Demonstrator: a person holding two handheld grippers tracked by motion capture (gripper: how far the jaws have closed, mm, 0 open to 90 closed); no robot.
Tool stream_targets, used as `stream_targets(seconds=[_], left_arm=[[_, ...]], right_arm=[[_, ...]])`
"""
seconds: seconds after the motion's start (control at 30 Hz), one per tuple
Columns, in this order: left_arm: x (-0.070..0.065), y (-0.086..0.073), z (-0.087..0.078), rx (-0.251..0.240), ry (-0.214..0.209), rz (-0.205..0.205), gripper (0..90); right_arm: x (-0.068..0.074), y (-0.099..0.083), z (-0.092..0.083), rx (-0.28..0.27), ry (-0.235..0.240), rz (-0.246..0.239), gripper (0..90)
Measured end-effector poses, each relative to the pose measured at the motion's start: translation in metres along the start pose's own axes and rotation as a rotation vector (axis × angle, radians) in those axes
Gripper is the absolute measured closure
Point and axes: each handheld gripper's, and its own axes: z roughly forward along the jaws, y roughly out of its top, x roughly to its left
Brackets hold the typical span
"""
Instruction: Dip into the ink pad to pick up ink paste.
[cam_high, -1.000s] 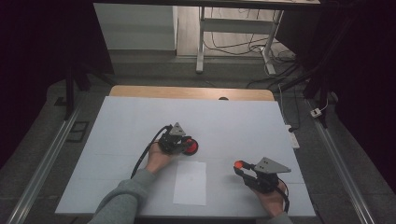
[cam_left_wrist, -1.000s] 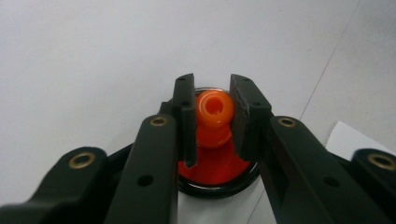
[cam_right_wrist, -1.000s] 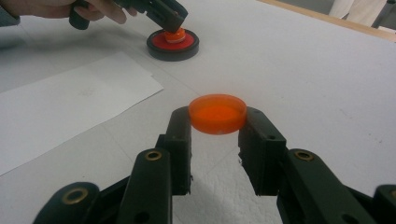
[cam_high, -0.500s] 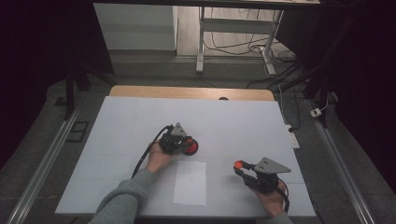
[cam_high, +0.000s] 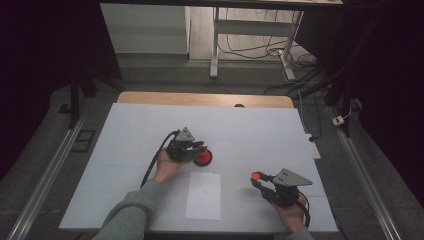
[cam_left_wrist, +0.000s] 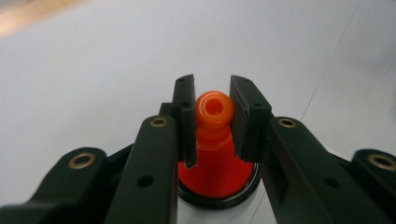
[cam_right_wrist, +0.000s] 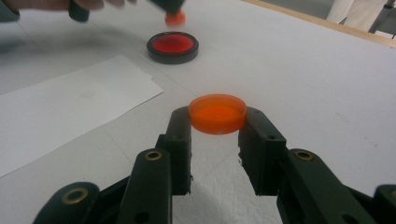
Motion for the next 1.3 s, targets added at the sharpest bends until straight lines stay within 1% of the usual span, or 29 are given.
stream_targets(seconds=[0.07,0.13,0.17,0.2,0.33,0.4,0.57,0.67,0.73,0.77,1.03,1.07,1.2,1.3], left_arm=[[0.000,0.003,-0.005,-0.004,-0.004,-0.006,72.8],[-0.001,0.004,-0.006,0.009,-0.010,-0.002,72.8],[-0.002,0.004,-0.005,0.016,-0.010,0.003,72.8],[-0.004,0.004,-0.005,0.024,-0.012,0.006,72.8],[-0.005,0.003,-0.001,0.054,-0.008,0.017,72.7],[-0.004,0.001,0.000,0.066,-0.005,0.020,72.7],[-0.002,-0.004,0.005,0.093,-0.011,0.007,72.7],[-0.002,-0.007,0.009,0.112,-0.012,0.010,72.7],[-0.002,-0.008,0.010,0.122,-0.011,0.010,72.7],[-0.001,-0.009,0.011,0.122,-0.012,0.005,72.6],[0.000,-0.012,0.015,0.143,-0.010,0.008,72.6],[0.000,-0.013,0.016,0.144,-0.011,0.007,72.6],[0.000,-0.013,0.017,0.143,-0.012,0.006,72.7],[0.000,-0.014,0.016,0.140,-0.013,0.016,72.7]], right_arm=[[0.000,0.000,0.000,-0.002,0.004,0.003,64.6],[0.000,0.000,0.001,-0.002,0.005,0.001,64.6],[0.000,0.000,0.001,0.000,-0.002,-0.002,64.6],[0.000,0.000,0.001,-0.003,0.005,-0.002,64.6],[0.001,0.001,0.000,-0.002,-0.004,-0.003,64.6],[0.000,0.000,0.000,-0.002,0.004,0.002,64.6],[0.000,0.000,0.000,-0.003,0.005,-0.001,64.6],[0.000,0.000,0.001,0.005,0.000,-0.002,64.5],[0.001,0.000,0.001,-0.001,0.007,-0.002,64.6],[0.001,0.000,0.001,0.004,0.006,-0.005,64.5],[0.000,0.000,0.001,0.006,0.001,-0.004,64.6],[0.000,0.000,0.001,0.004,0.006,-0.003,64.5],[0.000,0.000,0.001,0.006,0.001,-0.002,64.6],[0.000,0.000,0.001,0.006,0.002,-0.002,64.5]])
